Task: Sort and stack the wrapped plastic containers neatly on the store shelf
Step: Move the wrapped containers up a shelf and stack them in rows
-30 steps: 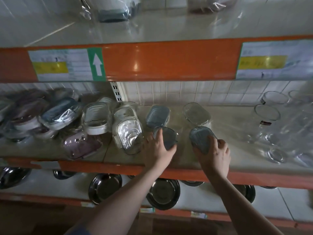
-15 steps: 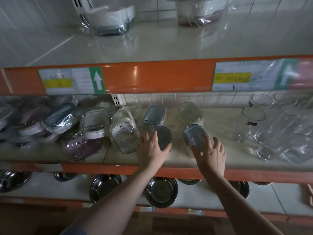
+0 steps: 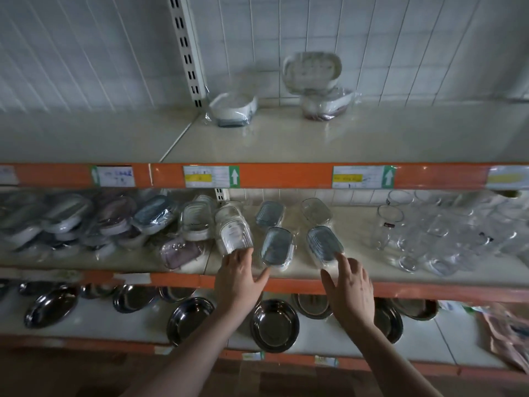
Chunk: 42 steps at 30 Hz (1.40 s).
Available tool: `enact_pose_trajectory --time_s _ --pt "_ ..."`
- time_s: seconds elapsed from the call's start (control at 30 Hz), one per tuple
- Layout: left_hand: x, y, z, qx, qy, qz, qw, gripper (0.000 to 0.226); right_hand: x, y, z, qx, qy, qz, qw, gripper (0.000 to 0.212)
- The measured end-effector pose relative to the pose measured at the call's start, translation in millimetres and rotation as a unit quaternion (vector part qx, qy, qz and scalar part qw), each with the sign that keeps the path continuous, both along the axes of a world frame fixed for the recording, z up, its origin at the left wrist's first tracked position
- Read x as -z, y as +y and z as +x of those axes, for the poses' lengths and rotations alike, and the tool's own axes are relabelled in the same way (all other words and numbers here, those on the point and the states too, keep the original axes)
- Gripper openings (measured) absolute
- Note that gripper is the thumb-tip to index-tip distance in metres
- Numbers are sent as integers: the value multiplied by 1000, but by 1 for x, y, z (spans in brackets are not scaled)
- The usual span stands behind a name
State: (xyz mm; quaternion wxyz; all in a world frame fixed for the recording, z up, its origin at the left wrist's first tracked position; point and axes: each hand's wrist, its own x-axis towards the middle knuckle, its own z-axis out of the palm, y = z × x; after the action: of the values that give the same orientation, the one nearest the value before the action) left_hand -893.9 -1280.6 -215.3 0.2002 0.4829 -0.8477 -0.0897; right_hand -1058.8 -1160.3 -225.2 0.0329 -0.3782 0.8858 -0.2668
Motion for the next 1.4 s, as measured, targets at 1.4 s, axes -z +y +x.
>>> enact_pose_trajectory --time_s 1.4 --pt "-241 -137 -12 -5 33 -199 979 29 -233 -127 -91 -71 173 -130 974 32"
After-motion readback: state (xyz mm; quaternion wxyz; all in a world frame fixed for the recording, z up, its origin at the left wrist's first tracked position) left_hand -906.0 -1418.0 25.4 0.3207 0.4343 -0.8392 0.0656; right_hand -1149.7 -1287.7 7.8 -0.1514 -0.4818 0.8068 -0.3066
